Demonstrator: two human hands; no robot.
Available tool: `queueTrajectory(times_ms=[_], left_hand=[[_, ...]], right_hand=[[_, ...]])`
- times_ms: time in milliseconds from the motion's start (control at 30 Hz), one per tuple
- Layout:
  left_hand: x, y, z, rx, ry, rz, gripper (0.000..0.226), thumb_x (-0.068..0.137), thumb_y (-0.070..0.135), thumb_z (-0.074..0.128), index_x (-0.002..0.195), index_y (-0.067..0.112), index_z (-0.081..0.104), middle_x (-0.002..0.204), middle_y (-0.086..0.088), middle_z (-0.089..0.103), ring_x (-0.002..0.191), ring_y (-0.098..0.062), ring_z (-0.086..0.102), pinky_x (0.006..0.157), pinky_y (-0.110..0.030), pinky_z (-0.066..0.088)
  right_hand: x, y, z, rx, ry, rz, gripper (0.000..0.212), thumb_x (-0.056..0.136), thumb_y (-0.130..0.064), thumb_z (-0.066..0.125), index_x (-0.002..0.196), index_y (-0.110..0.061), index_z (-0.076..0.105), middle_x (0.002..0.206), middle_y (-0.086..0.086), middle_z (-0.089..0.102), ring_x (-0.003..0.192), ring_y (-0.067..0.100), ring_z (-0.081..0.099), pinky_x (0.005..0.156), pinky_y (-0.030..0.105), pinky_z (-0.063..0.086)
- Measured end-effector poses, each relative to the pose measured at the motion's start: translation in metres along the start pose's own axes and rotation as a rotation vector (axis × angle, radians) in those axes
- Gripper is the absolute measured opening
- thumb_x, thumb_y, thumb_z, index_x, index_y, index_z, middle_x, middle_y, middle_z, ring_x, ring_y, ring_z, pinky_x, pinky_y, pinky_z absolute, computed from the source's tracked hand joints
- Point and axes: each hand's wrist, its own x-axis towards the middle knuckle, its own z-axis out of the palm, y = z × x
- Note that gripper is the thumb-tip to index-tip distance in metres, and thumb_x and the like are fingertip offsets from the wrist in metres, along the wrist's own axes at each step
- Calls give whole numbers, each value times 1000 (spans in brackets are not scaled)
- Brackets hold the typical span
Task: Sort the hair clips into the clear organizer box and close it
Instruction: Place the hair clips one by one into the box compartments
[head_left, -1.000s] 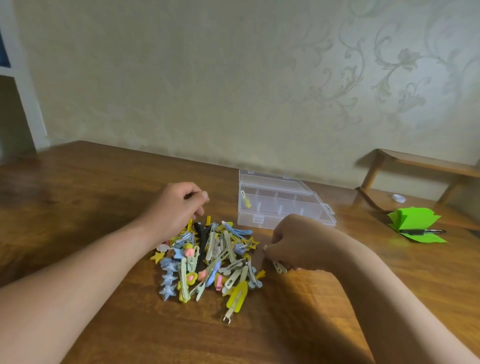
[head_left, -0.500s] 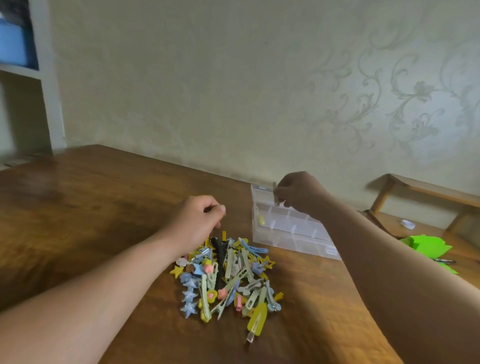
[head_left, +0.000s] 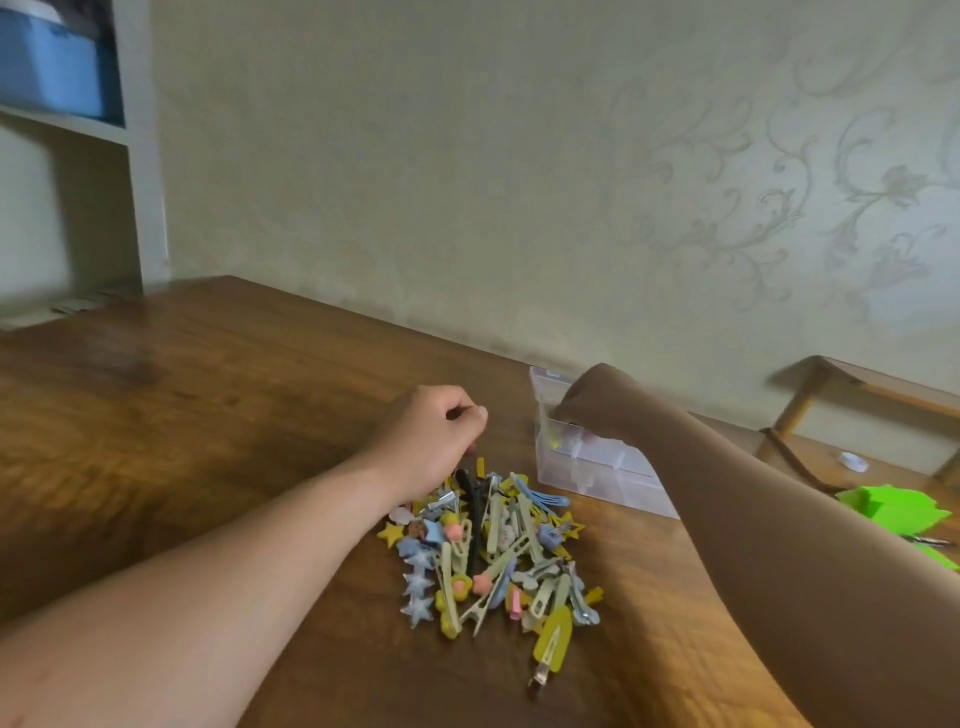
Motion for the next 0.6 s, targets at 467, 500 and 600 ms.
queueTrajectory(times_ms=[467,500,600], left_hand=[[-6,5,-1,-19,-7,-25,29,106,37,57,92,20,76,87,2,75,88,-20,70,81,-37,52],[-6,6,-1,-15,-12,-21,27,106,36,58,93,20,76,87,2,75,86,-17,71,79,-36,51],[-7,8,-2,-25,-6,-20,23,106,32,58,97,19,76,89,1,76,83,-14,72,75,-32,51]], right_hand=[[-131,22,-3,388,170,-330,11,98,-22,70,93,-27,79,82,-11,77,70,3,68,58,10,48],[-135,26,2,350,133,-339,12,97,-22,70,94,-30,79,84,-13,77,74,2,69,63,12,51],[-136,34,10,195,9,-375,18,97,-24,69,102,-40,77,96,-20,74,88,0,67,79,21,56]])
